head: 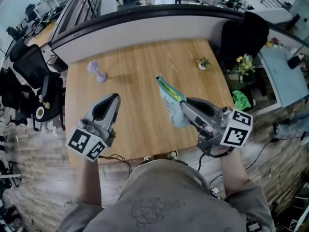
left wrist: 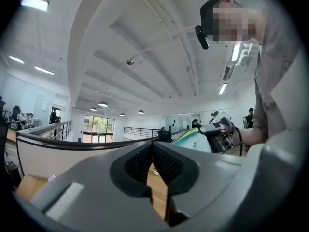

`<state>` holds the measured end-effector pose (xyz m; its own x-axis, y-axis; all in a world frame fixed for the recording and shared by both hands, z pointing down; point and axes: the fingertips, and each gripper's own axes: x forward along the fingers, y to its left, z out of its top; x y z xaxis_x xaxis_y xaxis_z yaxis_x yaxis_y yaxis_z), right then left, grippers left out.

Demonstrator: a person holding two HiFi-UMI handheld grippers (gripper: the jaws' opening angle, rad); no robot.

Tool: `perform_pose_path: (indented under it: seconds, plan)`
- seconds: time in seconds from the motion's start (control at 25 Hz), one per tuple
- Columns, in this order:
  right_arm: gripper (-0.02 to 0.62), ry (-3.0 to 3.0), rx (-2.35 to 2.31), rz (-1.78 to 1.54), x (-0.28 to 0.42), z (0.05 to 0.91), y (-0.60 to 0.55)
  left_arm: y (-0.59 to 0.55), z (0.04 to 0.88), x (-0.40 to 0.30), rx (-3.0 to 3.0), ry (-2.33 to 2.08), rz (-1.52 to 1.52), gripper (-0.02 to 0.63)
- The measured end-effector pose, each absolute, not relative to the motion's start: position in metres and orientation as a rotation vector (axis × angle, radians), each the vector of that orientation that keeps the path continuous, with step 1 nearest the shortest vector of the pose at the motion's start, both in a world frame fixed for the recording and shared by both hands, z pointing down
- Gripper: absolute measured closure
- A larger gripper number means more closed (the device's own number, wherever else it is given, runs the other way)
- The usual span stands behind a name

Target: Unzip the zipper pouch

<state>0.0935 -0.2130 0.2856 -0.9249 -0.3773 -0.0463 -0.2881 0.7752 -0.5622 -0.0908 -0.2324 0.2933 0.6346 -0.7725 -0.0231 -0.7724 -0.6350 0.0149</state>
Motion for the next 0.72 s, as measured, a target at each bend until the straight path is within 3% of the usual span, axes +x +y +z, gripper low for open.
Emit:
perform_pose_path:
  seconds: [0.72]
  plan:
    - [0.548,2.786,-1.179,-0.024,0.105,0.216,-0.231,-0.235,0.236,-0.084,2.795,-1.808,-0.004,0.604]
